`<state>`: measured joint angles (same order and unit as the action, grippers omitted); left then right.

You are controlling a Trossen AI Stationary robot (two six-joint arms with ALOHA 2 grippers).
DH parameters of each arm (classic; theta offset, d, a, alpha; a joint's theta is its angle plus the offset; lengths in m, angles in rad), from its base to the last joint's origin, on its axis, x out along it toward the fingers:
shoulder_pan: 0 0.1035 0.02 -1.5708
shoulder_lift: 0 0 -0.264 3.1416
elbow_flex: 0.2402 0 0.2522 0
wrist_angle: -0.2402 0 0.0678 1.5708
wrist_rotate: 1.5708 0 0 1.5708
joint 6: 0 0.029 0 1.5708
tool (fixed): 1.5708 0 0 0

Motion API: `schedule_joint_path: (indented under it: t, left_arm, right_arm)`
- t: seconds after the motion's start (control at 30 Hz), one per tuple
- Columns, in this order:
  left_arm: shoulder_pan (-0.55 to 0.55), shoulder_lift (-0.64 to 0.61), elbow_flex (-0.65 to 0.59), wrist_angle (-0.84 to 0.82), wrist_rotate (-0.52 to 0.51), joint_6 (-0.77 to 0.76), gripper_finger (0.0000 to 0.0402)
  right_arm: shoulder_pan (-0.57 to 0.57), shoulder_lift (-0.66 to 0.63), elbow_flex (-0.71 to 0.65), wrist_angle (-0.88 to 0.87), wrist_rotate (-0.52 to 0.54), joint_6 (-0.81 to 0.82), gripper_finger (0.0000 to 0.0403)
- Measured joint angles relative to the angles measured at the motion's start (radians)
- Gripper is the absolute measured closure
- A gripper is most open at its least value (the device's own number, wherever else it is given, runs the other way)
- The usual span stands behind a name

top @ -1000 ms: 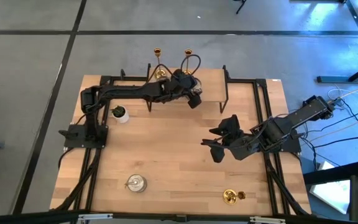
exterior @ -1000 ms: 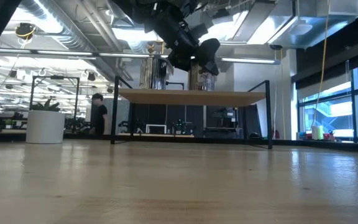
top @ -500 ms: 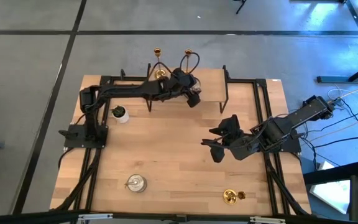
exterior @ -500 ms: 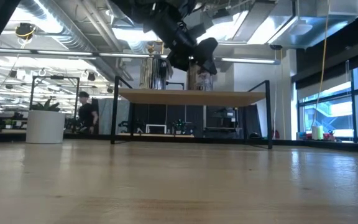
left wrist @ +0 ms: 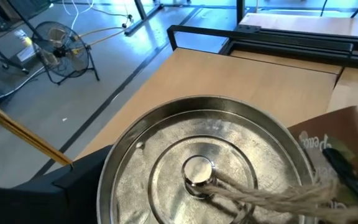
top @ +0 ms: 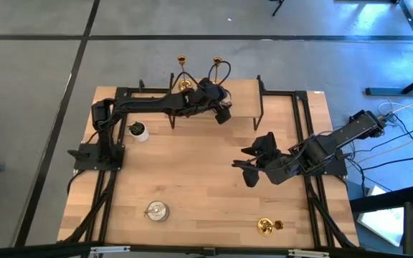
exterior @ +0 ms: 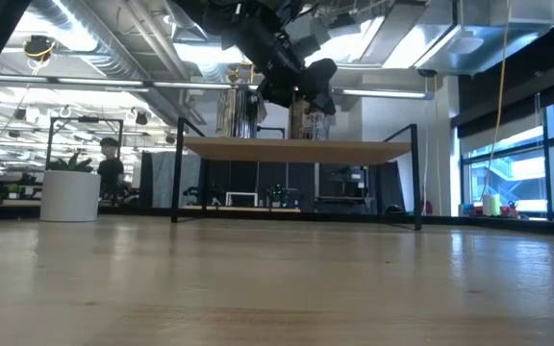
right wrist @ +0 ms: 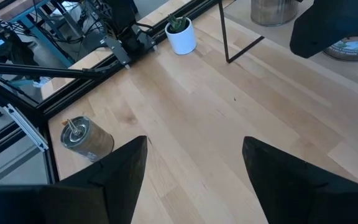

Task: Pick & Place candle stick holders
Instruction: Put the top silver scented candle on the shelf aligned with the other silver scented candle

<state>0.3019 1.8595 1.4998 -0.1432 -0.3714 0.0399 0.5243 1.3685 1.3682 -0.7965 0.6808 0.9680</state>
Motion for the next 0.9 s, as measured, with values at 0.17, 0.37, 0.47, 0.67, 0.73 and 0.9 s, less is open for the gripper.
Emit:
schedule_joint_path:
  t: [0.17, 0.37, 0.47, 0.67, 0.73, 0.9]
  left_arm:
    - [0.0, 0.0, 0.0, -0.006, -0.022, 0.0, 0.0013]
    - [0.0, -0.001, 0.0, -0.009, 0.006, 0.0, 0.0013]
    - [0.0, -0.001, 0.0, -0.011, 0.01, -0.001, 0.0013]
    - [0.001, -0.002, 0.0, -0.039, 0.014, -0.01, 0.0005]
    - [0.005, -0.002, 0.0, -0.046, 0.02, -0.016, 0.0003]
    - [0.008, -0.002, 0.0, -0.056, 0.026, -0.002, 0.0002]
  right_arm:
    - [0.0, 0.0, 0.0, -0.001, 0.0, 0.0, 0.0133]
    - [0.0, 0.0, 0.0, 0.0, -0.001, 0.0, 0.0133]
    - [0.0, 0.0, 0.0, 0.0, -0.001, 0.0, 0.0133]
    - [0.0, 0.0, 0.0, 0.001, -0.001, 0.0, 0.0133]
    - [0.0, 0.0, 0.0, 0.002, -0.001, 0.0, 0.0133]
    - [0.0, 0.0, 0.0, 0.002, -0.001, 0.0, 0.0133]
